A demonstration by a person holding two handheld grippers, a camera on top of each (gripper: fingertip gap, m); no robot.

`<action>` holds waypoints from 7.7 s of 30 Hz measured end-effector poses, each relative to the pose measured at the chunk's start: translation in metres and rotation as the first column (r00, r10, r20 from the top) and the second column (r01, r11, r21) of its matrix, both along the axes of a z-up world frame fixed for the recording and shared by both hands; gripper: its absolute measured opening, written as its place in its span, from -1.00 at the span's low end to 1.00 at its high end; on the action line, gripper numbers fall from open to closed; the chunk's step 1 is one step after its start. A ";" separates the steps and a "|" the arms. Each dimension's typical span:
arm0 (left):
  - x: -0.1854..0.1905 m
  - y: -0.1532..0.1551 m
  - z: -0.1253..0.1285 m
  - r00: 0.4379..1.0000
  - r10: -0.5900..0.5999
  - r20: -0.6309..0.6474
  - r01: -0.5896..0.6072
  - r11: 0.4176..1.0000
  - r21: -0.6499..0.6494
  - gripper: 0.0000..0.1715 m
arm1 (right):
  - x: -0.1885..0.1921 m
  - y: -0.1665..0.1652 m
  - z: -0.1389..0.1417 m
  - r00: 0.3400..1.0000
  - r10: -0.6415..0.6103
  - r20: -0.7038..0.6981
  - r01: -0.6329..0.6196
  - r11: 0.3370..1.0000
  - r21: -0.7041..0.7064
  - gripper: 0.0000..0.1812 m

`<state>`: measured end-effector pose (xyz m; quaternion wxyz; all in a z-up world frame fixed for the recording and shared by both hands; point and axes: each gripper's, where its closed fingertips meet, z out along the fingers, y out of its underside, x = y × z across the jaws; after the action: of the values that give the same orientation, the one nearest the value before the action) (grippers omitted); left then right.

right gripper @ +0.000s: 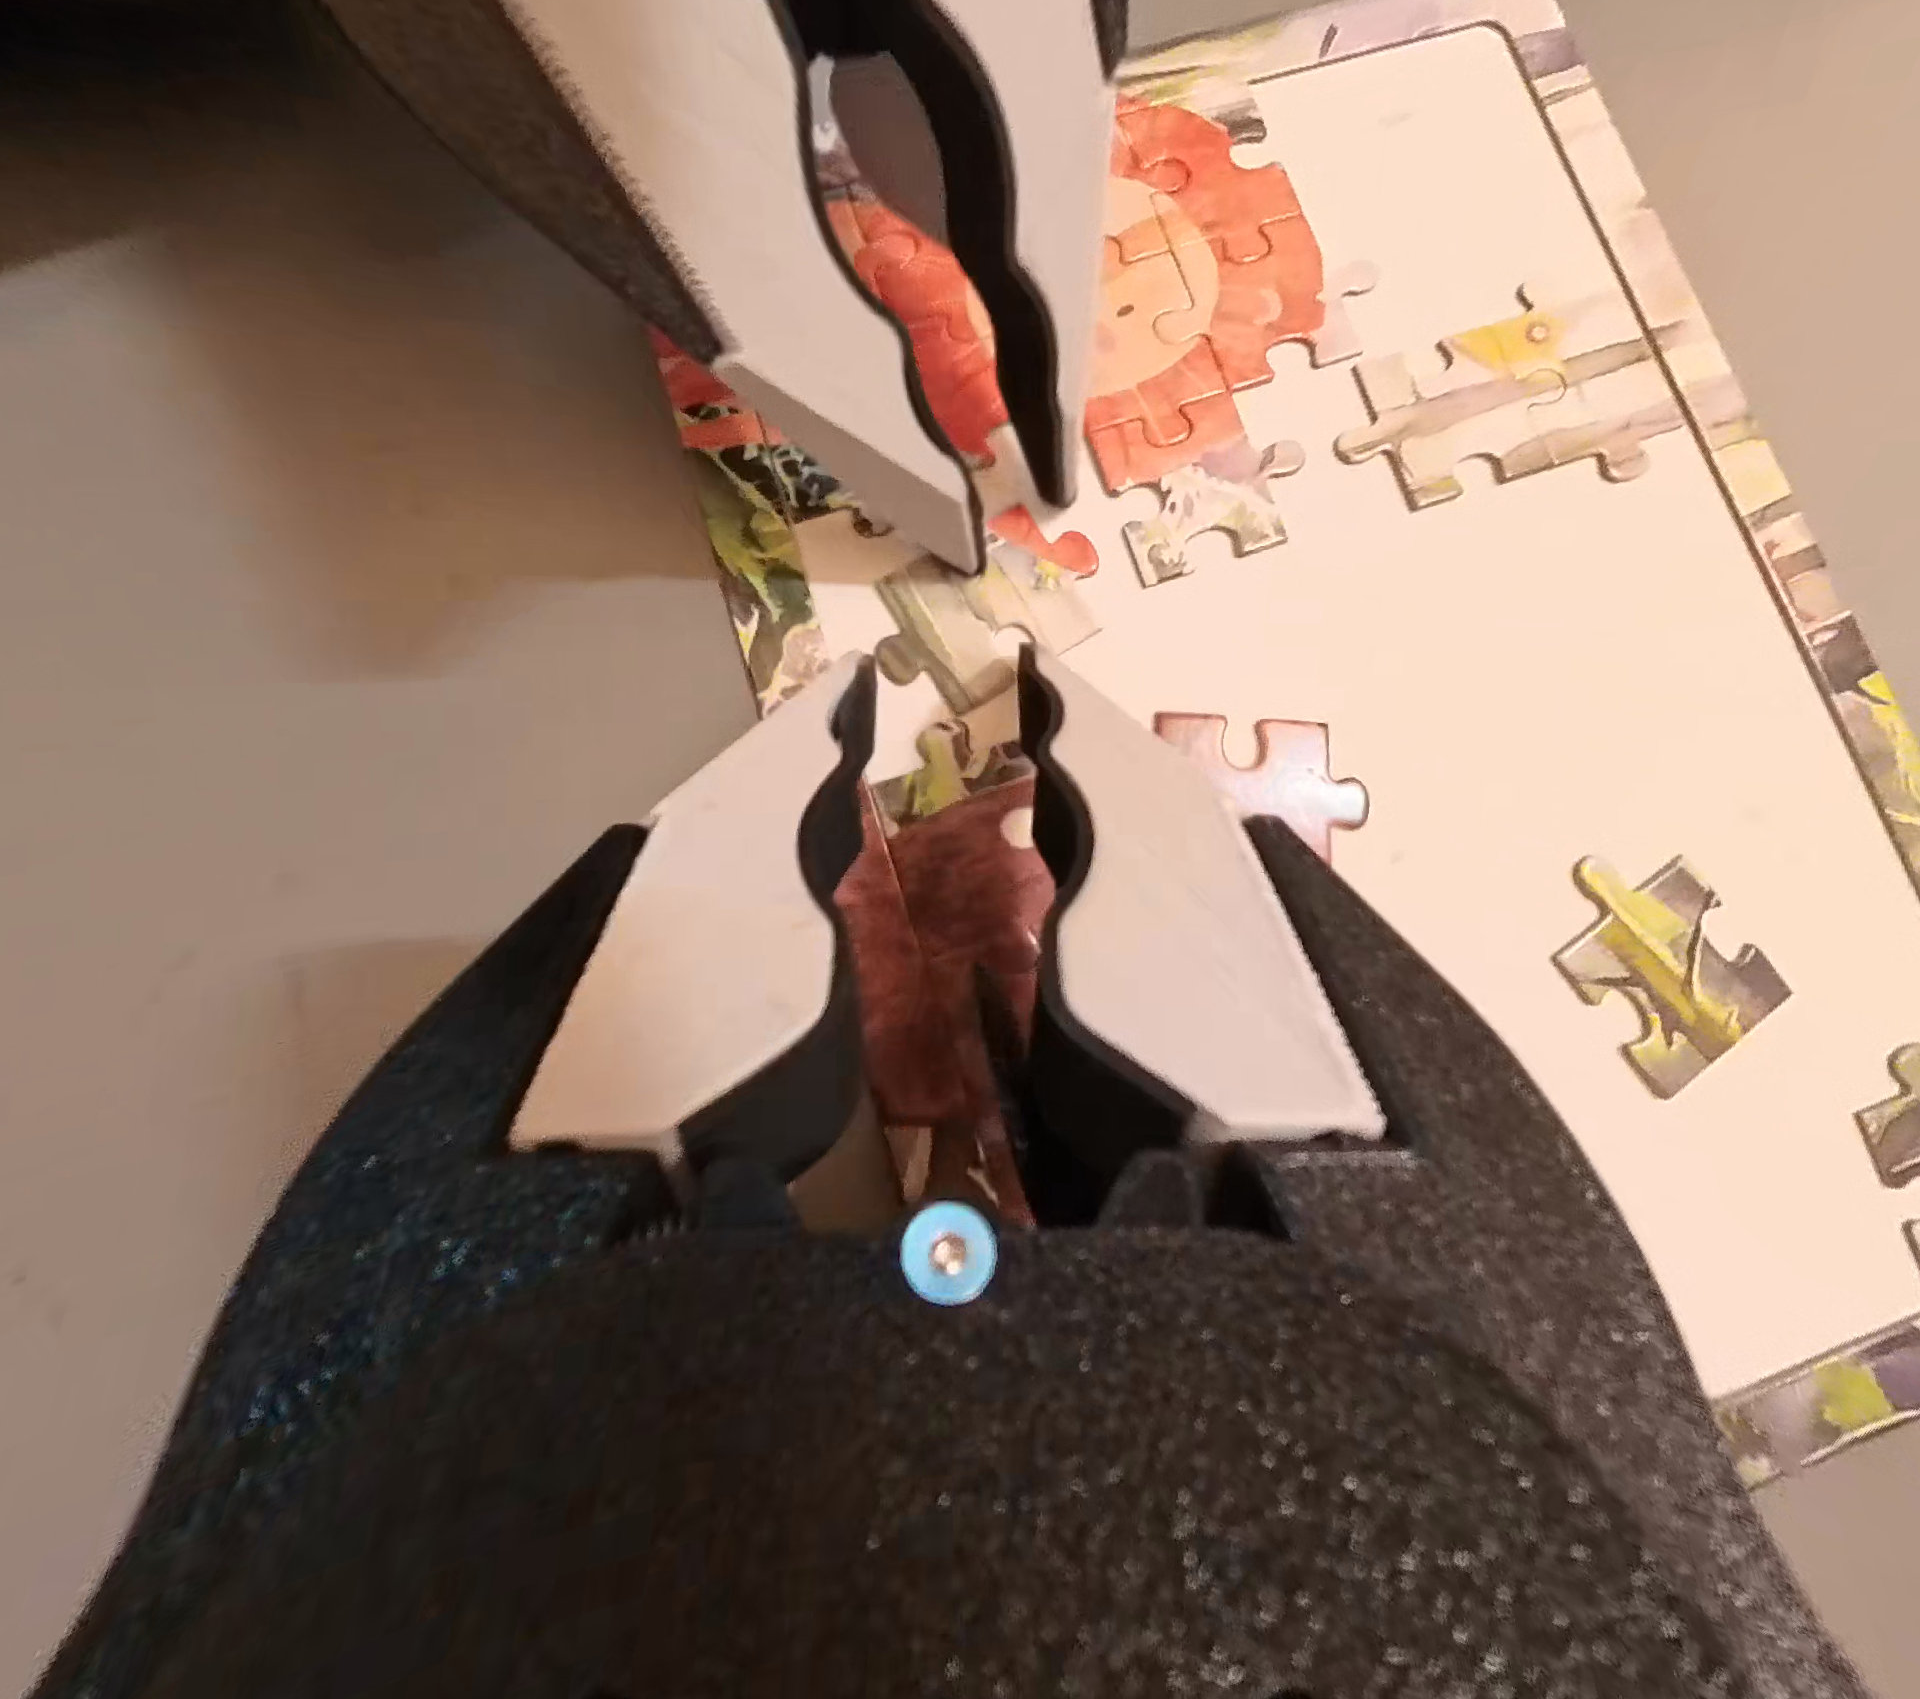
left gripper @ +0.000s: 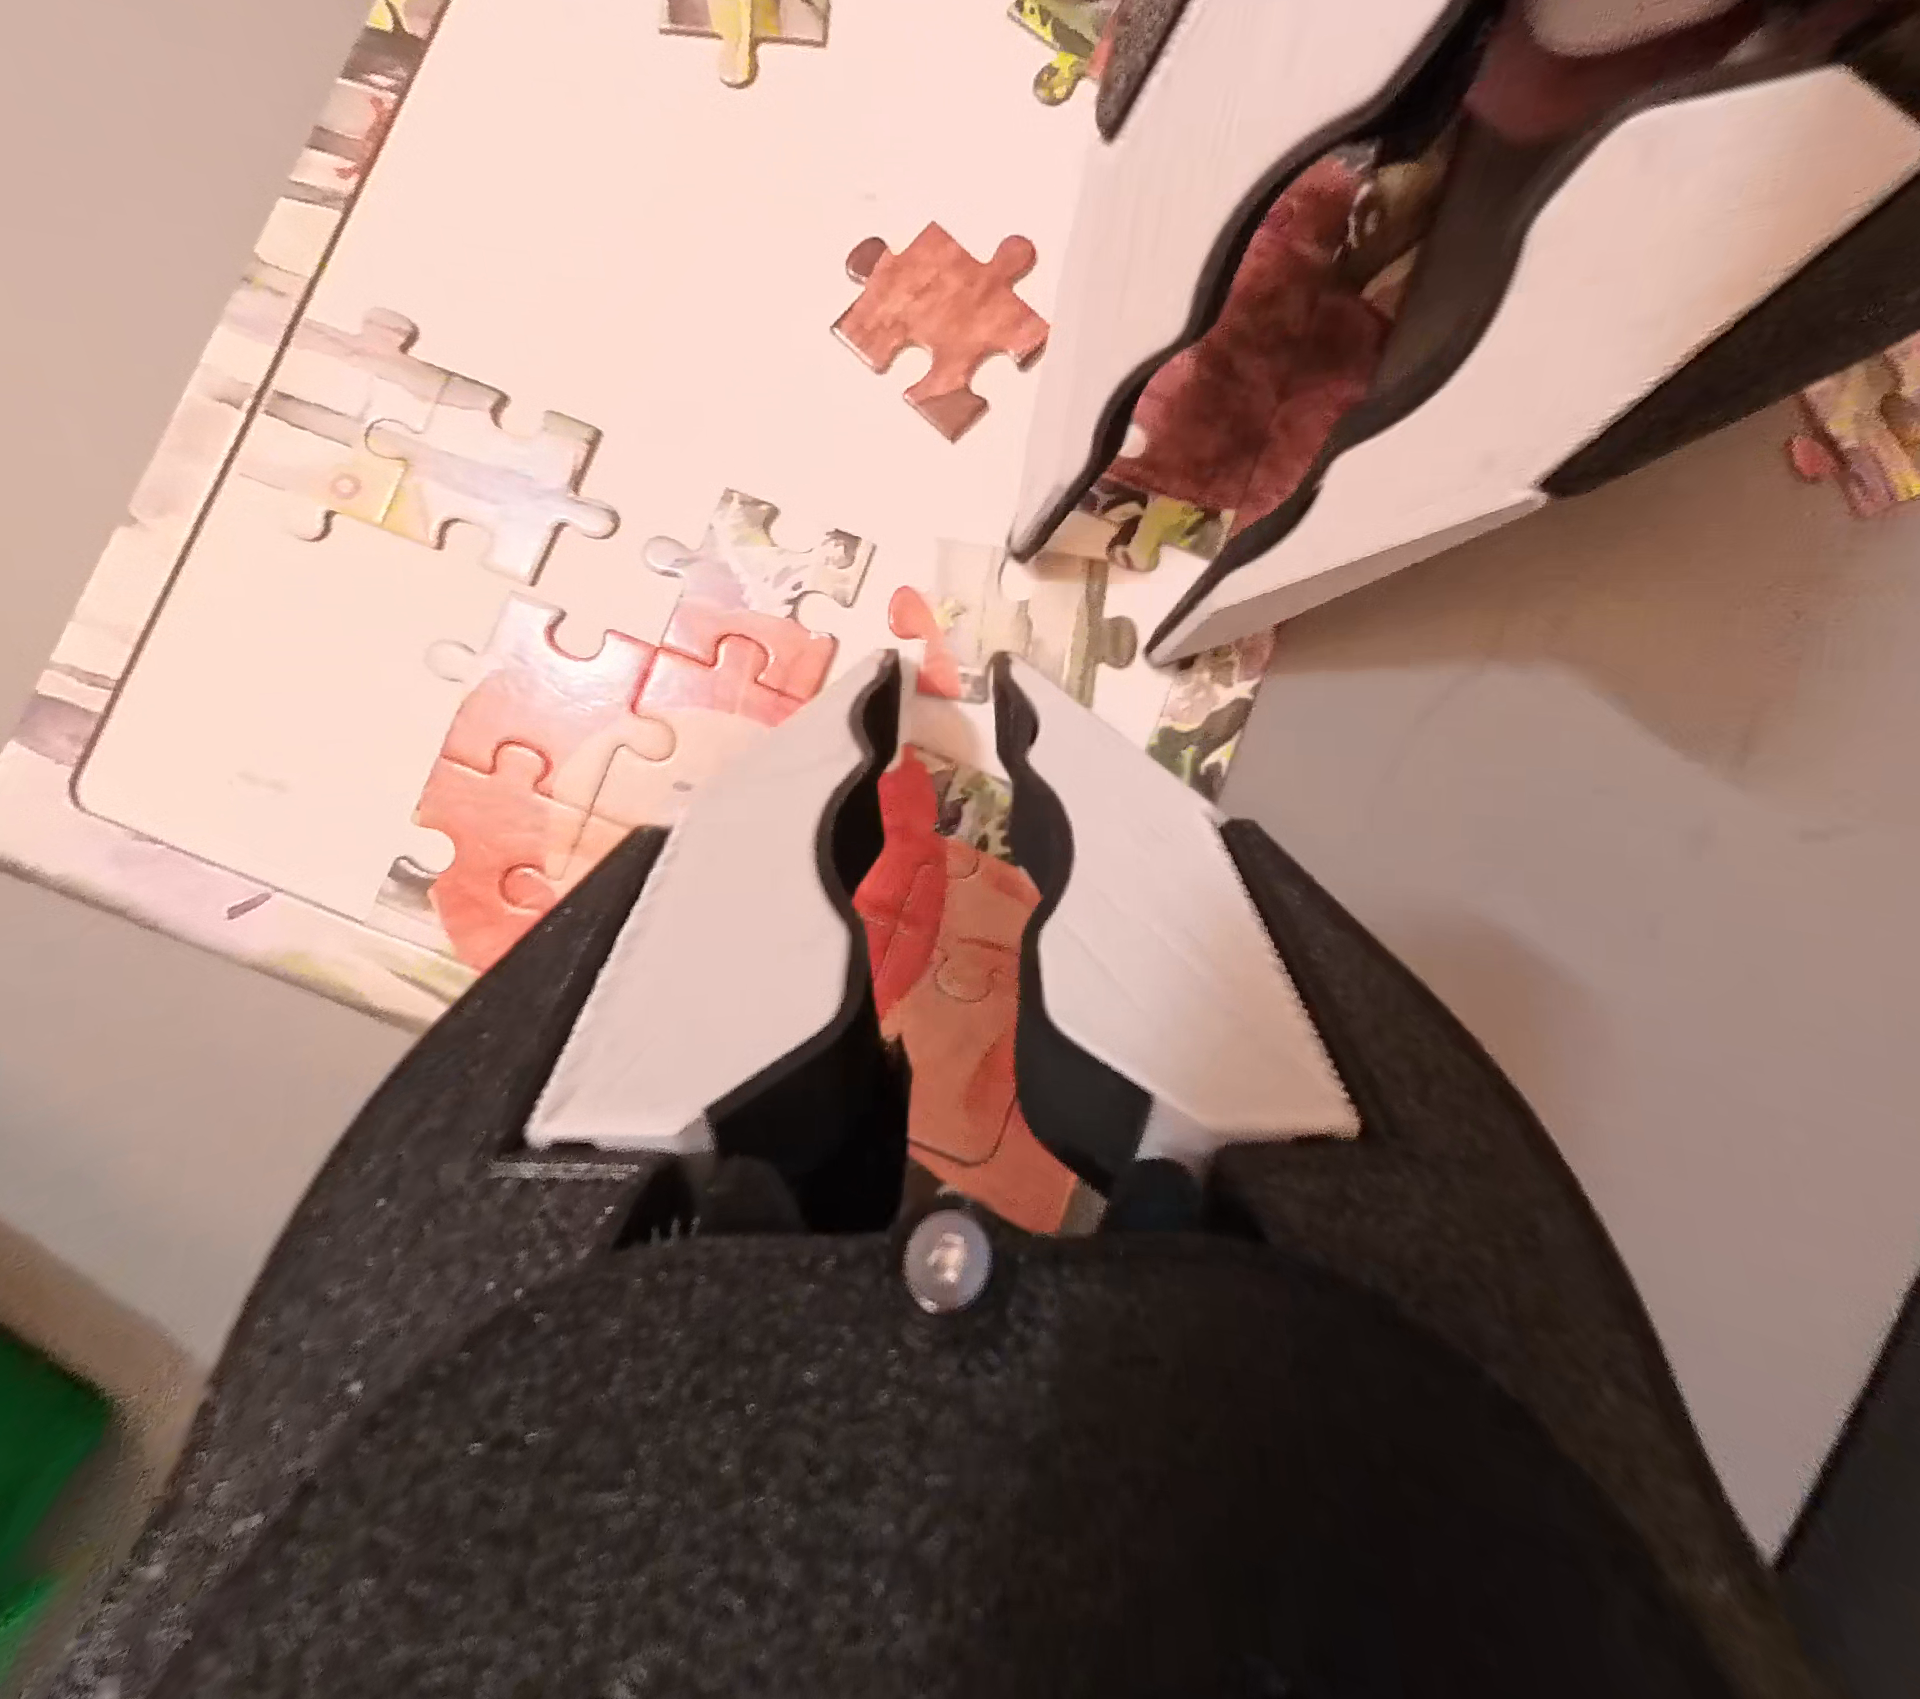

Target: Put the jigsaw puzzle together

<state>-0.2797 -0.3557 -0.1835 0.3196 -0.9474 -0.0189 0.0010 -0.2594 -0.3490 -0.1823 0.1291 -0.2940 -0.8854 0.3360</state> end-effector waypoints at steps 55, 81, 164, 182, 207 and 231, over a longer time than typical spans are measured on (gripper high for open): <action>-0.051 -0.038 0.023 0.917 0.387 0.097 -0.399 0.897 0.193 -0.79 | -0.082 0.021 0.018 0.991 0.128 0.039 -0.132 0.986 0.105 -0.67; -0.067 0.012 0.003 0.961 0.277 -0.022 -0.273 0.954 0.121 -1.00 | -0.082 0.019 0.010 0.965 0.237 0.112 -0.243 0.969 0.043 -0.78; -0.070 -0.054 0.004 0.891 0.451 0.059 -0.454 0.879 0.144 -1.00 | -0.082 0.002 0.010 0.987 0.058 0.147 -0.046 0.995 -0.083 -1.00; -0.076 -0.063 0.002 0.868 0.491 -0.070 -0.485 0.870 0.085 -0.87 | -0.090 -0.009 0.068 0.999 0.031 0.039 -0.024 0.984 -0.175 -1.00; 0.012 -0.074 0.059 0.725 0.688 -0.046 -0.588 0.652 0.479 -0.71 | 0.114 0.102 0.081 0.737 -0.561 -0.376 0.464 0.825 -0.322 -0.65; 0.005 -0.077 0.051 0.710 0.704 0.014 -0.633 0.630 0.451 -0.76 | 0.111 0.100 0.057 0.777 -0.544 -0.316 0.488 0.838 -0.242 -0.64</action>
<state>-0.2744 -0.4324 -0.1323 0.4940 -0.7752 -0.3431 0.1933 -0.1486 -0.2495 -0.1258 0.3598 -0.4654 -0.7022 0.4012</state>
